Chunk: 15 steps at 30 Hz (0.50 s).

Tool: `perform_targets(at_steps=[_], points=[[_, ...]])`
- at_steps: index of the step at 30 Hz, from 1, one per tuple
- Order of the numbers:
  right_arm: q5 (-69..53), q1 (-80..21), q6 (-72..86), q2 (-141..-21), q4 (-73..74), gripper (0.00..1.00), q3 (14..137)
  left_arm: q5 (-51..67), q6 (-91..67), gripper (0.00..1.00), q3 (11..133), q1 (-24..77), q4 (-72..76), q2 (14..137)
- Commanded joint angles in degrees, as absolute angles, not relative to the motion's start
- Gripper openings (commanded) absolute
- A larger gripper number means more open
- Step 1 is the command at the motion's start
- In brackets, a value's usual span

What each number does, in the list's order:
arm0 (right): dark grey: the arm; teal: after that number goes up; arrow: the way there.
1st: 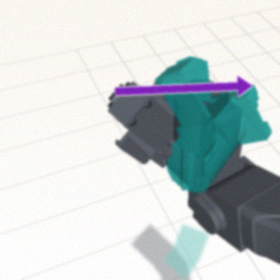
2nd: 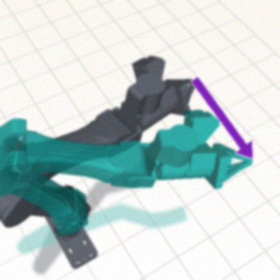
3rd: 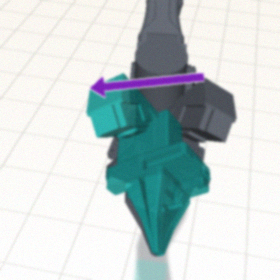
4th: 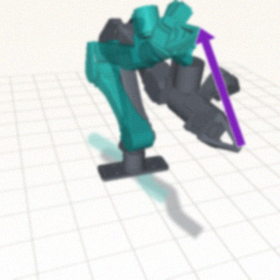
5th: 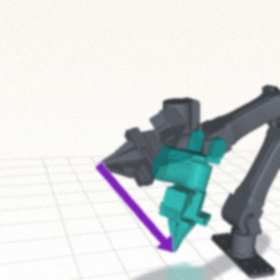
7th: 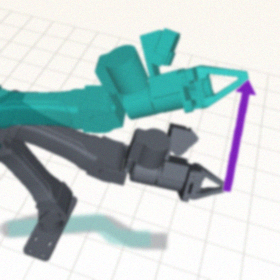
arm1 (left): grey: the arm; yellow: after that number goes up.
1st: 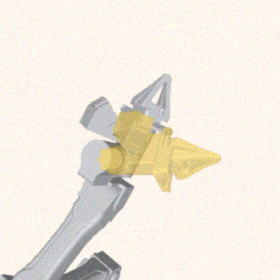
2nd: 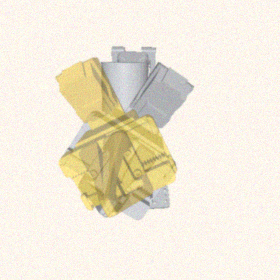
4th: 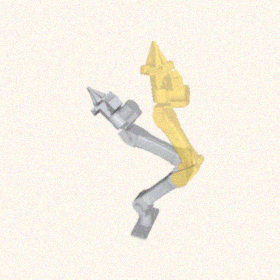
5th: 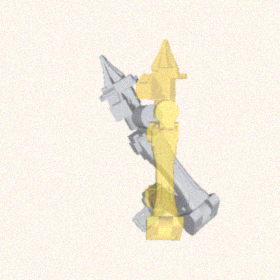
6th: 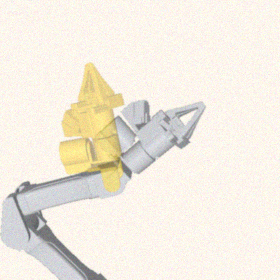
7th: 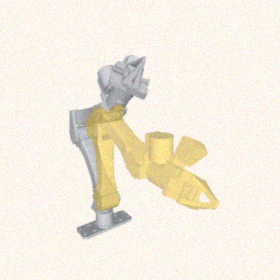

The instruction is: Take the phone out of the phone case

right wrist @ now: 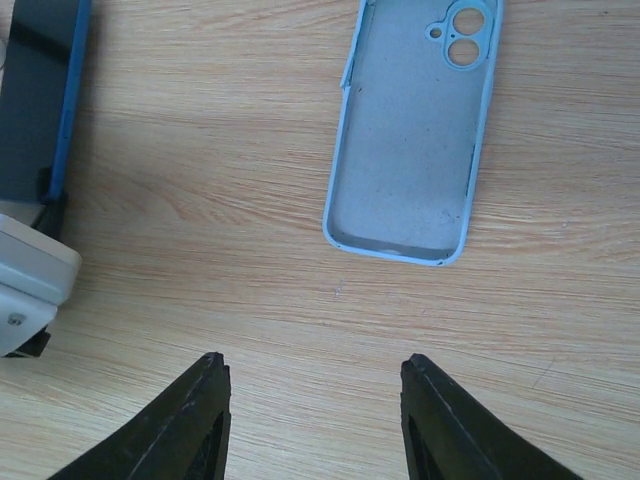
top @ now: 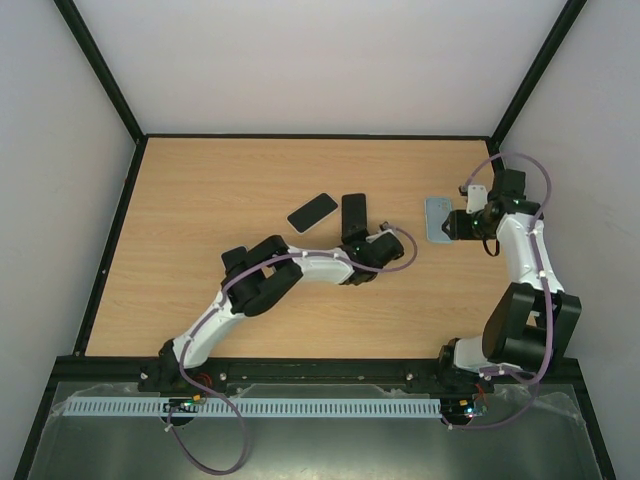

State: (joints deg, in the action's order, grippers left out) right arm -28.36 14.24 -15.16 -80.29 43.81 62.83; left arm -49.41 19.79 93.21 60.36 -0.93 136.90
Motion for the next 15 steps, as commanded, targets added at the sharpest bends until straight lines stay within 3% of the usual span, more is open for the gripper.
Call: perform_targets(at_steps=[1,9,15], points=[[-28.5,14.4,-14.2,-78.9,44.5,0.45,63.0,-39.7,12.1,0.52,92.2,59.7,-4.8,132.6],[-38.6,14.0,-17.3,-76.6,43.0,0.47,59.8,-21.6,-1.9,0.98,82.7,54.1,-4.3,117.4],[-51.3,12.5,-17.2,-75.7,39.2,0.50,56.8,-17.1,-8.8,1.00,82.2,44.1,-7.5,115.0]])
